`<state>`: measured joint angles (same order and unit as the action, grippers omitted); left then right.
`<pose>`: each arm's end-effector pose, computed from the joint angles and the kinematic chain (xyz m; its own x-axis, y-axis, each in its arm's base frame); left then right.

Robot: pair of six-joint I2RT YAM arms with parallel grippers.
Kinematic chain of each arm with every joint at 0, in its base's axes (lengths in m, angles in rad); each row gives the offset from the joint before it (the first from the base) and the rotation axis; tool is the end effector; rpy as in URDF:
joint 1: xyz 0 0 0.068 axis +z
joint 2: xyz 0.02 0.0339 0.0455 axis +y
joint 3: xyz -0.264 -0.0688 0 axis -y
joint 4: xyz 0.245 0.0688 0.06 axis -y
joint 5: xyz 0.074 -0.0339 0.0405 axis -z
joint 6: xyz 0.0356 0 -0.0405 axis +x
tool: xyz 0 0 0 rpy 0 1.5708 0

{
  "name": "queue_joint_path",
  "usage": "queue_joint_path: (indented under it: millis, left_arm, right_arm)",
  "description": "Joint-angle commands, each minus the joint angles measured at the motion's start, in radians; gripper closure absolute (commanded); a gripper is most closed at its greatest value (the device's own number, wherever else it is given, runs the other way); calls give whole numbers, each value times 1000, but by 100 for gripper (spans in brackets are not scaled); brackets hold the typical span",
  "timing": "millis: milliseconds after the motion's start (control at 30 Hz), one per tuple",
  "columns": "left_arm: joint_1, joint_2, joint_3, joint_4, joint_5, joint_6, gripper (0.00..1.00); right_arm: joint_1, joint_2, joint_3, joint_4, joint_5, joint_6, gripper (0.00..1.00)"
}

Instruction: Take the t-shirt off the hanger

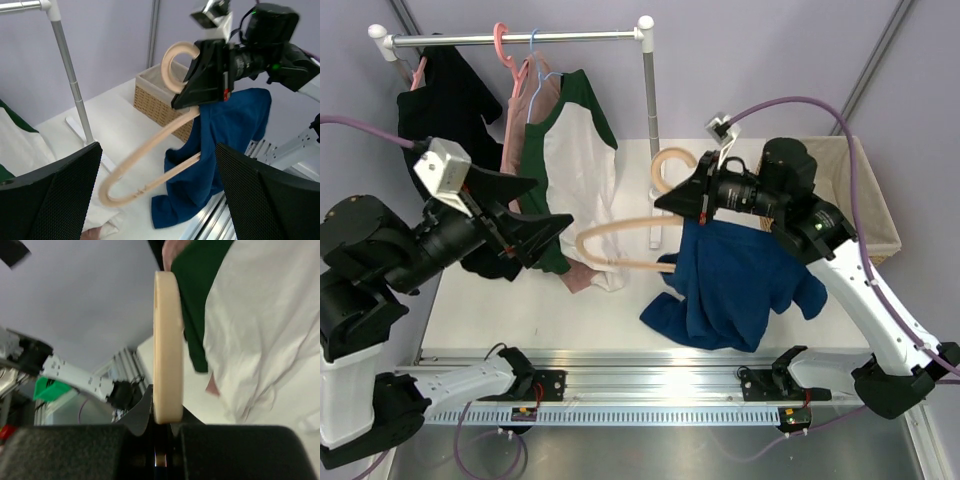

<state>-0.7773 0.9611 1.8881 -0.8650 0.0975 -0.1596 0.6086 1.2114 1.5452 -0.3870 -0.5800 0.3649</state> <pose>0.0525 -0.0566 0.5687 -0.0783 -0.1448 -0.9864 0.7645 0.6262 -0.1527 0.1879 0.1547 0.4921 -0.3716 0.1048 -0.9224 -0.8506 0.3597 0.3836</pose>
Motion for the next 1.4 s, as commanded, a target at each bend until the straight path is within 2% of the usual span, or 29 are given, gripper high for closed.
queue_joint_path:
  millis: [0, 67, 100, 200, 367, 433, 600, 667, 700, 800, 867, 1000, 1167, 1200, 1300, 1367]
  left_arm:
    - [4, 42, -24, -146, 79, 61, 1]
    - [4, 62, -40, -160, 140, 68, 2]
    - [4, 74, -47, -158, 225, 63, 2]
    - [4, 145, -35, -163, 356, 46, 7]
    - [6, 194, -26, -172, 413, 61, 7]
    - [18, 217, -11, -187, 476, 63, 8]
    - [27, 266, -14, -171, 622, 43, 23]
    - [36, 263, -14, -132, 669, 9, 27]
    - [38, 258, -18, -109, 724, -6, 32]
    - [41, 243, -69, 10, 844, -105, 37]
    - [39, 240, -93, 58, 869, -152, 41]
    - [41, 245, -118, 76, 924, -173, 59]
    - [39, 260, -142, 81, 949, -209, 58]
    - [41, 260, -144, 81, 944, -201, 60]
    - [39, 260, -144, 67, 906, -198, 100]
    - [41, 265, -150, 55, 898, -198, 100]
  right_arm:
    - [0, -82, -25, 62, -209, 2, 99]
    - [0, -64, -8, 39, -303, -3, 99]
    - [0, -58, -11, 66, -328, 20, 99]
    - [0, -73, -31, 140, -357, 75, 99]
    - [0, -56, 9, 151, -435, 104, 99]
    - [0, -56, 16, 172, -452, 117, 99]
    - [0, -53, 41, 171, -466, 118, 99]
    - [0, -53, 39, 168, -462, 109, 99]
    - [0, -53, 38, 171, -462, 108, 98]
    - [0, -50, 33, 189, -454, 106, 99]
    - [0, -44, 41, 192, -455, 105, 99]
    - [0, -36, 35, 198, -462, 106, 99]
    - [0, -36, 27, 215, -458, 111, 99]
    - [0, -36, 29, 215, -457, 111, 99]
    - [0, -33, 33, 208, -451, 105, 99]
    - [0, -29, 39, 195, -445, 98, 98]
